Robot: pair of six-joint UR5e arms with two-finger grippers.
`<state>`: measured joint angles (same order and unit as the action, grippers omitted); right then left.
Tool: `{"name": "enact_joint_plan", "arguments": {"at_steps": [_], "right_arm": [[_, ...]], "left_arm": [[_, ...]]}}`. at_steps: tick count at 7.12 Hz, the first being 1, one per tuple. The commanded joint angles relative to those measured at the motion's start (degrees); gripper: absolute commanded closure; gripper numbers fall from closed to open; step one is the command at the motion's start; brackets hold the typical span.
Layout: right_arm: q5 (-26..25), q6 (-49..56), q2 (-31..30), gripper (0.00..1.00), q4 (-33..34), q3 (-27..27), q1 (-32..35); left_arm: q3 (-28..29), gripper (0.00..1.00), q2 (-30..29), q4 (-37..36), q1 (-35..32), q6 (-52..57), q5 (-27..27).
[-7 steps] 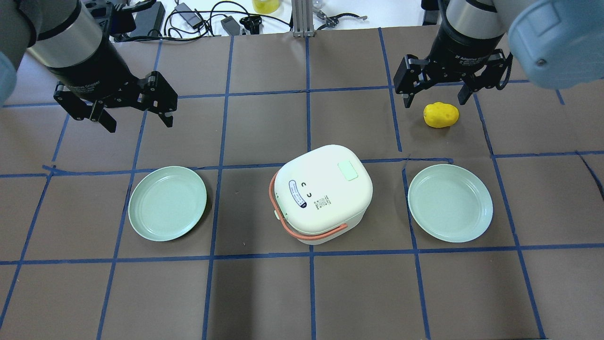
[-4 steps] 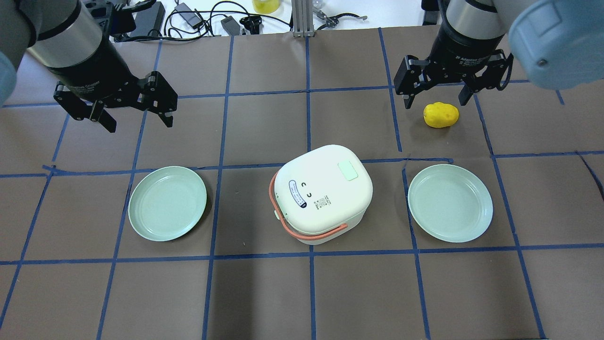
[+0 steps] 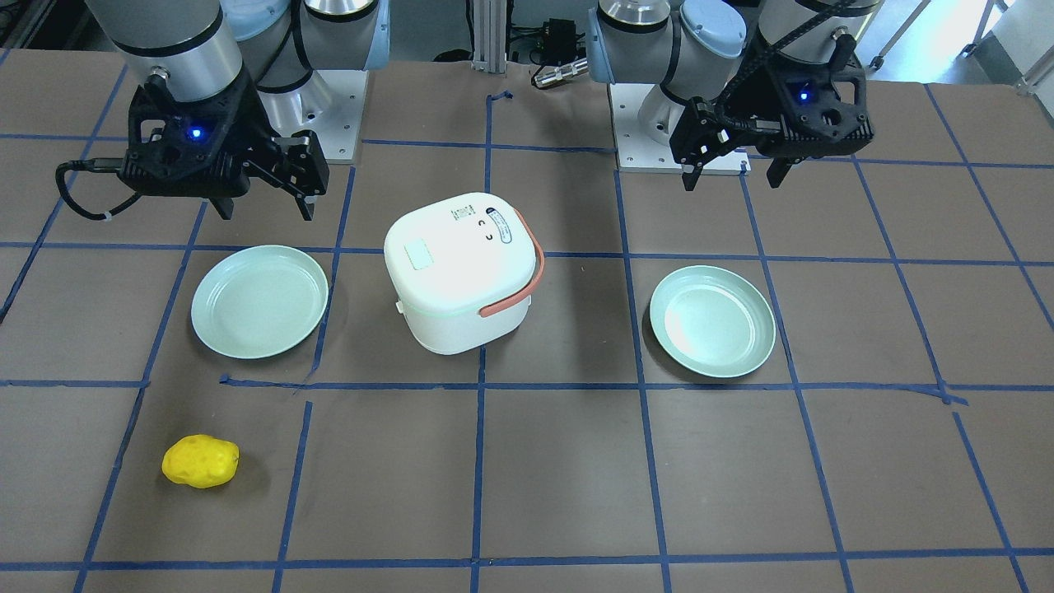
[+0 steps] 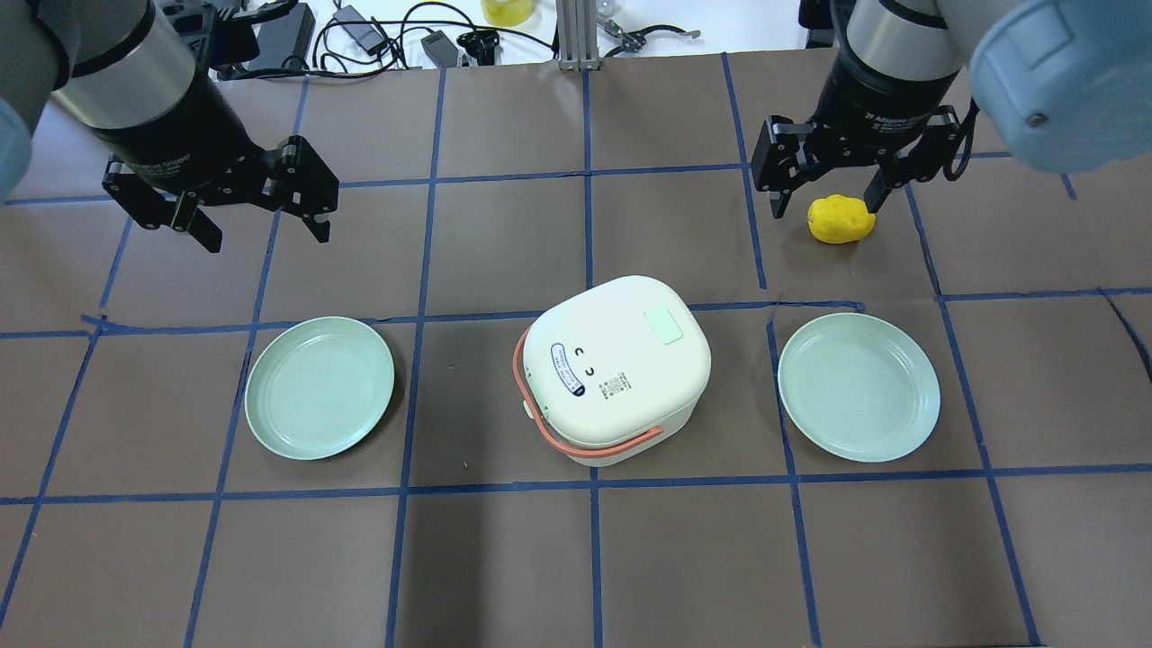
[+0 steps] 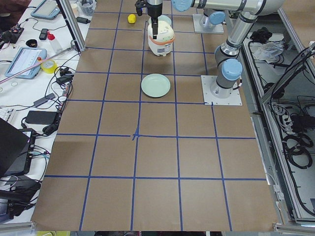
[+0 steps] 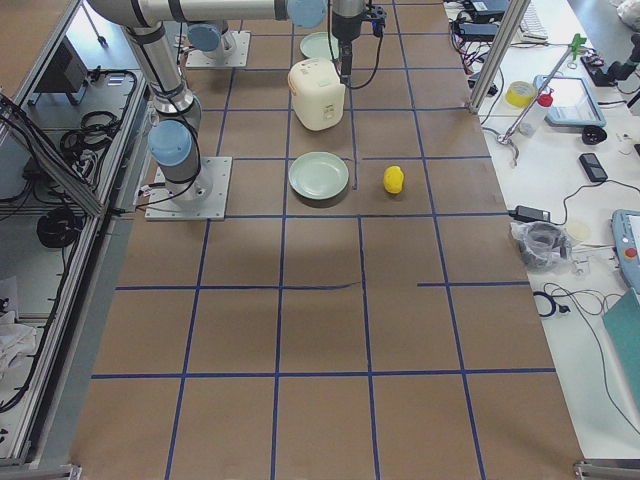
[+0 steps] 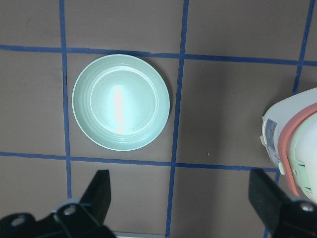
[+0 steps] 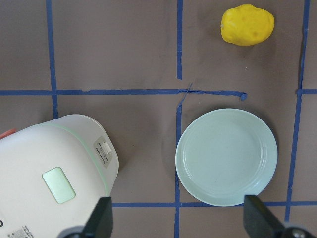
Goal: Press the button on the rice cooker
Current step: 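Move the right gripper over the rice cooker's green lid button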
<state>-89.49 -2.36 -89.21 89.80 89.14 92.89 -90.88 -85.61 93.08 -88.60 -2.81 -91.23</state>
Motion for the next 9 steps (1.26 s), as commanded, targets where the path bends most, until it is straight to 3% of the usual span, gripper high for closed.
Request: {"name": "enact_joint_plan", "arguments": {"at_steps": [1, 3, 4, 9], "right_arm": [[3.52, -0.19, 0.27, 0.57, 0.02, -0.11, 0.27], [3.27, -1.15, 0.62, 0.92, -0.06, 0.24, 1.93], [3.45, -4.99, 1.4, 0.99, 0.11, 0.59, 3.86], [3.62, -9.77, 6.68, 1.0, 4.15, 2.69, 11.51]], "left_arm": [[0.0, 0.0, 0.0, 0.0, 0.0, 0.0, 0.0], [0.0, 0.0, 0.0, 0.0, 0.0, 0.0, 0.0], [0.0, 0.0, 0.0, 0.0, 0.0, 0.0, 0.0], [0.0, 0.0, 0.0, 0.0, 0.0, 0.0, 0.0]]}}
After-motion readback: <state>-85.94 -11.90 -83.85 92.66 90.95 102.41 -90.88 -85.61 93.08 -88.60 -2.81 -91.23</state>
